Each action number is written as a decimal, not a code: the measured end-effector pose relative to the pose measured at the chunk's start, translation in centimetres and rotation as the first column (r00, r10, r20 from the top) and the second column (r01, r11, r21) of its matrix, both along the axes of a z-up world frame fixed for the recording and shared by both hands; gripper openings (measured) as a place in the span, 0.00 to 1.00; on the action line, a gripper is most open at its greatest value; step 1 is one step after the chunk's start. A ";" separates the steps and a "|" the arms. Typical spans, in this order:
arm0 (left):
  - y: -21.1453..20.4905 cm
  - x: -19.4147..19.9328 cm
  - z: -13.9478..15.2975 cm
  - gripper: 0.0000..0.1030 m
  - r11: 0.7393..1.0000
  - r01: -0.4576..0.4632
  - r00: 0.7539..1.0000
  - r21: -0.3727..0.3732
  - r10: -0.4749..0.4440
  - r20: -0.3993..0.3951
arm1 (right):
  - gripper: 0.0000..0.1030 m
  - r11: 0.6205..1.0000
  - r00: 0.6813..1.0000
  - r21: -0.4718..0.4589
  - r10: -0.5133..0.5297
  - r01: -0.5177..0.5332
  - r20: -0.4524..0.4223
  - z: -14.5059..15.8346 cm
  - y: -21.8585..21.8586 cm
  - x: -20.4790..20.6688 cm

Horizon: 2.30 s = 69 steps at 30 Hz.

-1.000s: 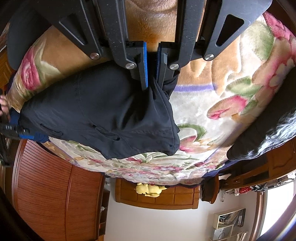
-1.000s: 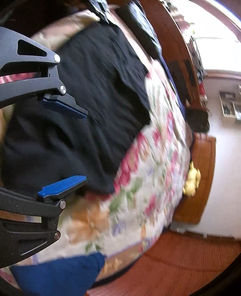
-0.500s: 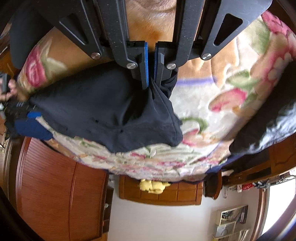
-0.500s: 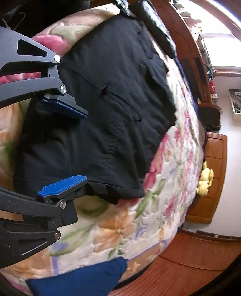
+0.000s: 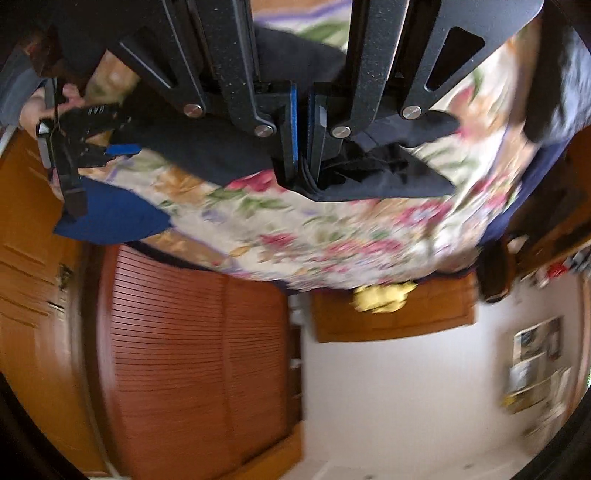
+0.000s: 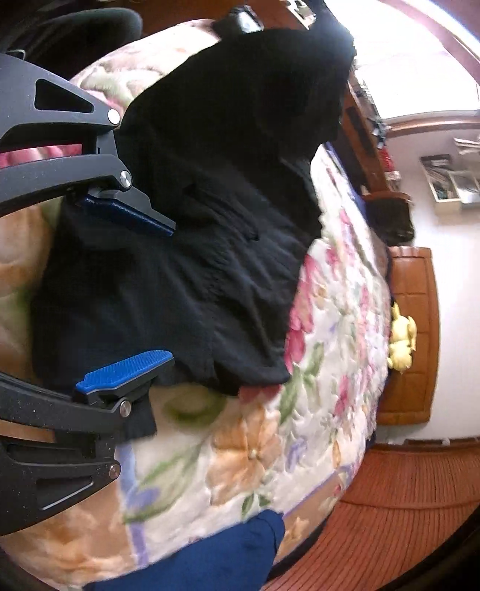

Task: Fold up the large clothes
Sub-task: 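Lift the coat edge with the left gripper, fold it over, release, then close the right gripper on the folded black coat bundle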

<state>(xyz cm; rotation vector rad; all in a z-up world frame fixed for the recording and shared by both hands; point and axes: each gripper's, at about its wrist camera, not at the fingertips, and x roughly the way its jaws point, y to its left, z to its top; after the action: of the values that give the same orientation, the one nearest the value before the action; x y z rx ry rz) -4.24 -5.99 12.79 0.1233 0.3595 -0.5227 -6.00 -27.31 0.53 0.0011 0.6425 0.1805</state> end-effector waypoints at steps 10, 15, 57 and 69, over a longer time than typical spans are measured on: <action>-15.0 0.6 2.0 0.03 0.966 0.248 0.969 0.079 -0.245 -0.046 | 0.64 0.993 0.990 -0.001 -0.119 0.120 0.073 2.4 -5.8 -6.1; -19.2 0.2 0.3 0.05 0.944 0.304 0.947 0.125 -0.286 -0.145 | 0.64 0.990 0.988 -0.001 -0.139 0.139 0.067 2.1 -6.3 -7.3; -0.3 1.5 -9.6 0.79 0.999 -0.035 0.977 -0.011 0.031 -0.211 | 0.05 1.000 1.000 -0.010 -0.025 0.025 -0.003 2.9 -3.1 -1.0; -0.8 0.9 -9.7 0.79 1.000 -0.031 0.980 -0.007 0.029 -0.195 | 0.07 0.996 0.997 -0.058 -0.072 0.074 0.036 3.2 -2.1 -1.8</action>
<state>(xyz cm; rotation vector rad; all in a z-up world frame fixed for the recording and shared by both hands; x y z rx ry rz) -3.29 -6.77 3.13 0.0570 0.5498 -0.5081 -7.79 -29.42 3.70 -0.0358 0.6126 0.0910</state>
